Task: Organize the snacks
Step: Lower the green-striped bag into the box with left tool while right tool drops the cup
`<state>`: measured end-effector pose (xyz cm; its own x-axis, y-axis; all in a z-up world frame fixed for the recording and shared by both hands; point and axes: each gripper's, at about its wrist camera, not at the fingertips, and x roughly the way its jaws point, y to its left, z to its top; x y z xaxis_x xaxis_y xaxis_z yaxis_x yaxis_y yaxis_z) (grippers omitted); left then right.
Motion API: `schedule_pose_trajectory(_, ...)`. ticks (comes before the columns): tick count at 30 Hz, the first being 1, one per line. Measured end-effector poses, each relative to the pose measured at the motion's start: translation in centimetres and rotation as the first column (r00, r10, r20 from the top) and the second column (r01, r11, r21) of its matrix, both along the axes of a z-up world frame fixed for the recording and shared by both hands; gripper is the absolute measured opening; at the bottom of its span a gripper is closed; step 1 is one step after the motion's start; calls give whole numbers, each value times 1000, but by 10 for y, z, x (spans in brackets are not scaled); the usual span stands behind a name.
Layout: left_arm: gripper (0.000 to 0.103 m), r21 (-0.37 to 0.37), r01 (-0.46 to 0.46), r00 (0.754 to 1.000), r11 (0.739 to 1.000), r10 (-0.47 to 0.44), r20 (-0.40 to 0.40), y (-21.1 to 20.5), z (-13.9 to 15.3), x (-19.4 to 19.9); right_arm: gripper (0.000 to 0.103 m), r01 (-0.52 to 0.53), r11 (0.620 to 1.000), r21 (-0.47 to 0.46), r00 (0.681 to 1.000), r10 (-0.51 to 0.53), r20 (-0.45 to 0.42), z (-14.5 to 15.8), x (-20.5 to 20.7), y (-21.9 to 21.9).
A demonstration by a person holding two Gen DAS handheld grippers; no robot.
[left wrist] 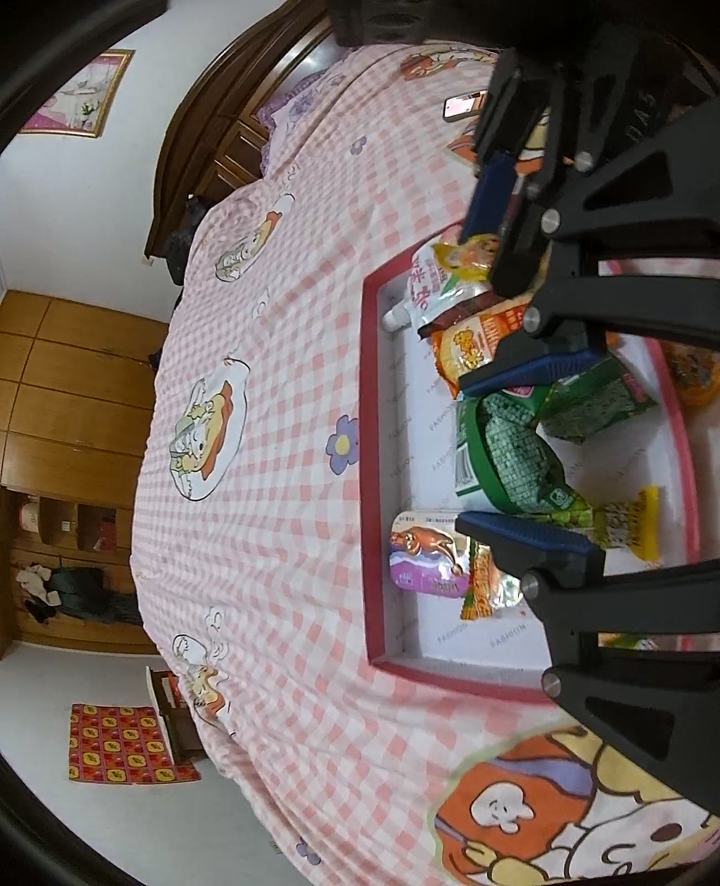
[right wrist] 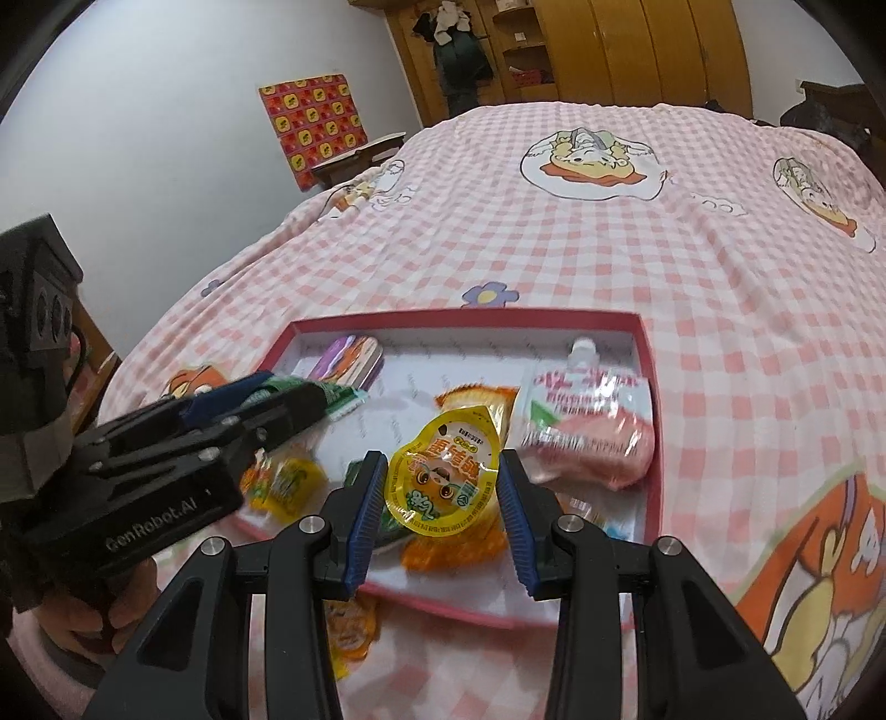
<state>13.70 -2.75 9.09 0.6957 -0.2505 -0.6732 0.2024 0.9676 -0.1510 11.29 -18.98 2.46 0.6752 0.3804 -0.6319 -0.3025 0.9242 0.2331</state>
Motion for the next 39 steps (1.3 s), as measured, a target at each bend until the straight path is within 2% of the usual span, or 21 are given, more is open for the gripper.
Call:
schedule_pose_trajectory(15,45,1,-29,998,1000,29,-58,0,-31,22,41,27,1000,-11,1000,-27,-14,-5,49,-2)
schedule_pose_trajectory(29,47,9,-23,999,1000,24,-47,-1,-33,21,41,36,999,-38,999,-37,-20,-15,74,5)
schedule_pose_trajectory(33,48,33,-17,999,999,19,-43,-4,-32,20,42,40,998,-40,999,-40,-16,-16,73,6)
schedule_pose_trajectory(35,48,46,-13,999,999,15,-41,-6,-31,19,43,42,999,-33,999,-42,-18,-15,72,4)
schedule_pose_trajectory(37,48,51,-7,999,999,9,-43,-8,-31,18,50,36,999,-22,999,-36,-9,-13,70,4)
schedule_pose_trajectory(39,48,52,-3,999,999,5,-41,-8,-28,15,50,35,999,-20,999,-35,1,-8,66,4)
